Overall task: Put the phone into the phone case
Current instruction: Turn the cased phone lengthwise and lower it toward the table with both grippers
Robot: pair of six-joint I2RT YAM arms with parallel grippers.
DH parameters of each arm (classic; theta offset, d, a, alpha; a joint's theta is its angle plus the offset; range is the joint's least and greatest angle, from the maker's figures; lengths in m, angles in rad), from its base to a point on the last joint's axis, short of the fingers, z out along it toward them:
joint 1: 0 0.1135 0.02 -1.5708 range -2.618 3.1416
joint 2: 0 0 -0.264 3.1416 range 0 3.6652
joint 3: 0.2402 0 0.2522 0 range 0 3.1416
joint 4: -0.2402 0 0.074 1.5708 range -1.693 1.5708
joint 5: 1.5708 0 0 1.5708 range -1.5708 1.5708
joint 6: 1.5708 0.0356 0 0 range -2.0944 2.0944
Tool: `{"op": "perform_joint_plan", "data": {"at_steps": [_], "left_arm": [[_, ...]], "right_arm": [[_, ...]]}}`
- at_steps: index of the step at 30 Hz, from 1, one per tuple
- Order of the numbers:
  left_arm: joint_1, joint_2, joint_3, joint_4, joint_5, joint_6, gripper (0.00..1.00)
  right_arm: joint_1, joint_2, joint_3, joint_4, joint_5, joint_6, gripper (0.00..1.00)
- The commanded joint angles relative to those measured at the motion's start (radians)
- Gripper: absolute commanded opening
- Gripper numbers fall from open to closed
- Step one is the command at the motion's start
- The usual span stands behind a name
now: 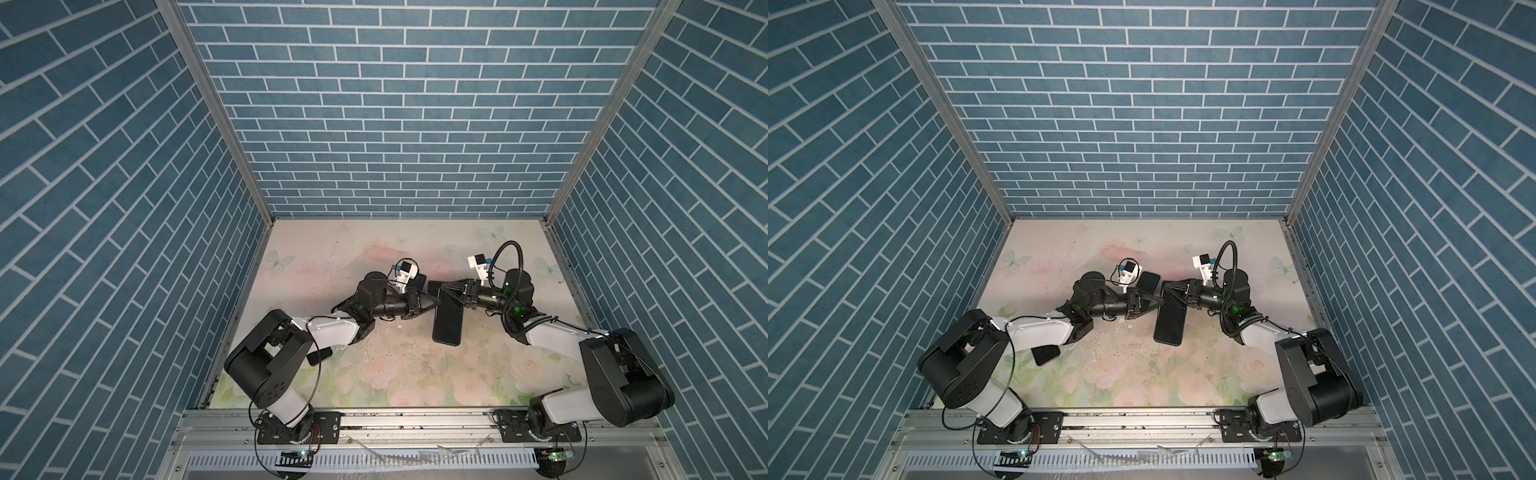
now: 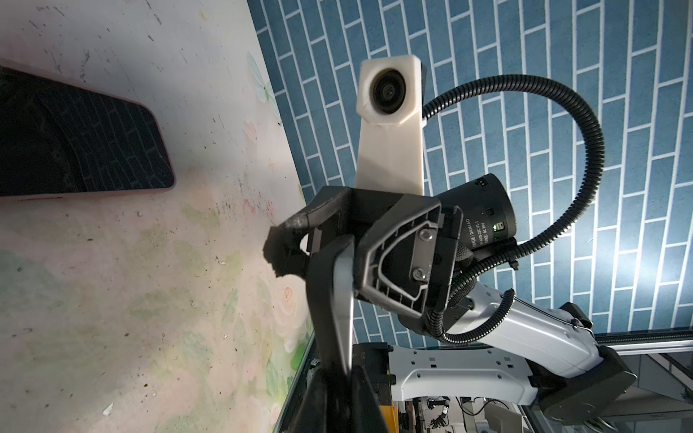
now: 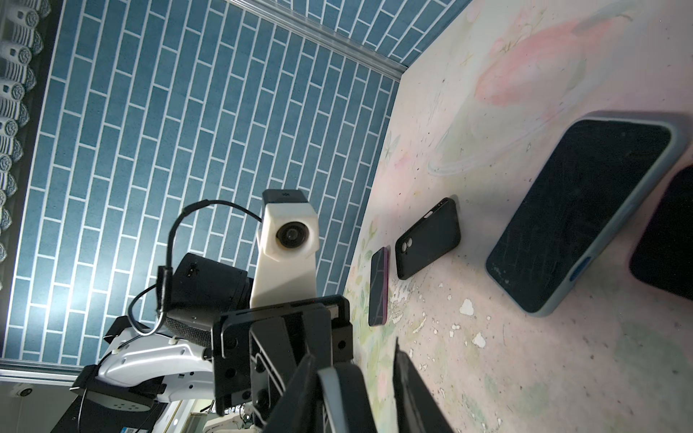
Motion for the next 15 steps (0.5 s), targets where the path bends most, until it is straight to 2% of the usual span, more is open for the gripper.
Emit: {"op": "perform_joint_plan", "data": {"at_steps": [1, 8, 9, 13, 15], "left_arm": [[-0.035, 0.015, 0.028, 0.058, 0.05, -0.007, 0.0], [-0.036, 0.017, 0.027, 0.058, 0.042, -0.01, 0.0], [-0.036, 0.015, 0.027, 0.056, 0.039, -0.009, 0.04], [-0.035, 0.005, 0.034, 0.06, 0.007, -0.002, 0.3], [-0.034, 0.004, 0.041, 0.067, -0.007, -0.001, 0.36]], "right_arm": [[0.025, 0.02, 0.046, 0.121, 0.002, 0.06, 0.3], [0.035, 0.041, 0.055, 0.129, 0.009, 0.061, 0.15], [0.036, 0.04, 0.053, 0.124, 0.005, 0.059, 0.12], [0.036, 0.025, 0.045, 0.09, -0.007, 0.039, 0.01], [0.036, 0.019, 0.049, 0.072, -0.021, 0.031, 0.0]]}}
